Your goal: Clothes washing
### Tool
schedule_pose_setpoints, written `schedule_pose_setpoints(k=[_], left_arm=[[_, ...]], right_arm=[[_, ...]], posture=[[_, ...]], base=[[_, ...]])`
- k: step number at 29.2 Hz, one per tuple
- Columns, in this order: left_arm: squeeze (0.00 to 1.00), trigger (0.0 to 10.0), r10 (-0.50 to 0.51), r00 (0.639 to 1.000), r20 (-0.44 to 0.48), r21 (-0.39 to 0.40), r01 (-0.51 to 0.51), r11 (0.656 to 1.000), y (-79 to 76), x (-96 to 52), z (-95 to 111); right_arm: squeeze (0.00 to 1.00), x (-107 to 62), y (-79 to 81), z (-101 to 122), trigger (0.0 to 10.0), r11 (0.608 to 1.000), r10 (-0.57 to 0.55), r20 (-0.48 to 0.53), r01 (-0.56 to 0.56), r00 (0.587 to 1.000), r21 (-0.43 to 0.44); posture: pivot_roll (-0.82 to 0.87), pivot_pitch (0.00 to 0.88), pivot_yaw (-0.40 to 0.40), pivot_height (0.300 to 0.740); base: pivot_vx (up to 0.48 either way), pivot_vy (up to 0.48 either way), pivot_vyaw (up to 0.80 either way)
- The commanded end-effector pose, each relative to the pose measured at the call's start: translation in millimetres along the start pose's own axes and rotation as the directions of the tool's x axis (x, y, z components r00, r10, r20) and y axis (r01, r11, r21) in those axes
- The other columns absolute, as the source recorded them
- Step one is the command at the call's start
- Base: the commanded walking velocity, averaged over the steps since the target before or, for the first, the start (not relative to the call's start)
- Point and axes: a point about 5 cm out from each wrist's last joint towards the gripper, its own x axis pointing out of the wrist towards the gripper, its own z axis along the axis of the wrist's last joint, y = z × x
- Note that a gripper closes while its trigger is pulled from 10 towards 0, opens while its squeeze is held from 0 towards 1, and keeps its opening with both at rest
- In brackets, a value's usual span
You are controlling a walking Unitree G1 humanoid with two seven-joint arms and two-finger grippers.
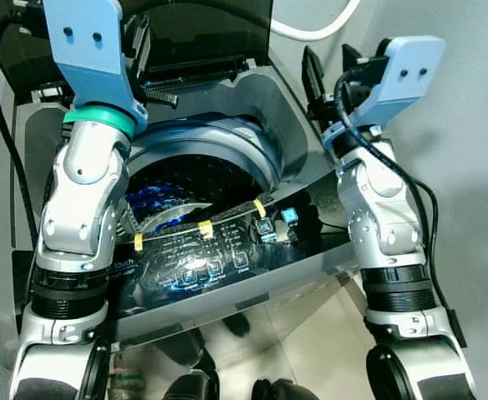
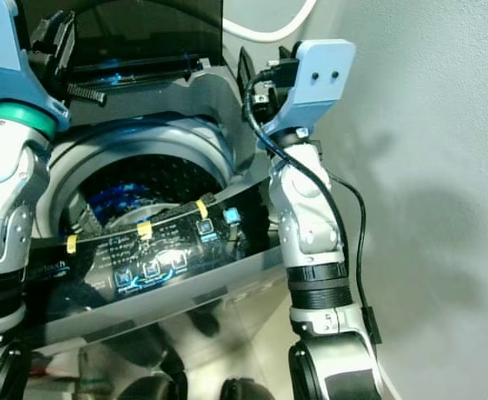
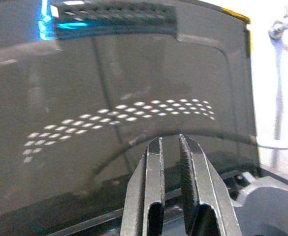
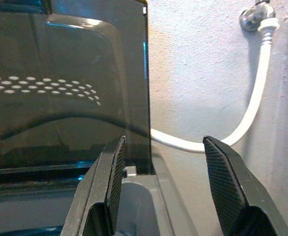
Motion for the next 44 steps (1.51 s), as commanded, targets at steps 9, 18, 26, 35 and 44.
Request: schedule_pose_setpoints(k=[9,18,26,35,44], left_arm=[[0.00,10.0,0.014,1.000,0.013,0.007,-0.014,1.000,2.0,1.6,-1],[0.00,10.0,0.013,1.000,0.015,0.005,-0.013,1.000,1.5,3.5,-2],[0.00,10.0,0.014,1.000,0.017,0.006,-0.014,1.000,2.0,3.4,-2],[0.00,10.0,0.010,1.000,0.022,0.004,-0.011,1.000,0.7,4.4,-3],[0.00,10.0,-0.008,1.000,0.022,-0.004,0.008,1.000,-5.0,3.0,-3]], right_arm=[[0.00,3.5,-4.2,0,10.0,1.000,-0.031,0.007,0.031,0.999,0.002],[0.00,3.3,-1.6,0,10.0,1.000,-0.015,0.012,0.015,1.000,-0.002],[0.00,3.9,-0.8,-2,10.0,1.000,-0.015,0.009,0.015,1.000,-0.027],[0.00,3.1,3.5,-5,10.0,0.999,0.029,-0.008,-0.030,1.000,-0.042],[0.00,2.1,9.5,-8,10.0,0.993,0.079,-0.020,-0.081,0.997,-0.084]], posture=[[0.03,0.036,0.029,0.740],[0.03,0.037,0.029,0.740],[0.03,0.039,0.029,0.740],[0.03,0.039,0.030,0.740],[0.03,0.040,0.029,0.740]], base=[[0.000,0.000,0.36],[-0.405,0.000,0.14],[-0.457,0.000,0.60],[-0.179,0.000,0.00],[0.000,0.000,0.44]])
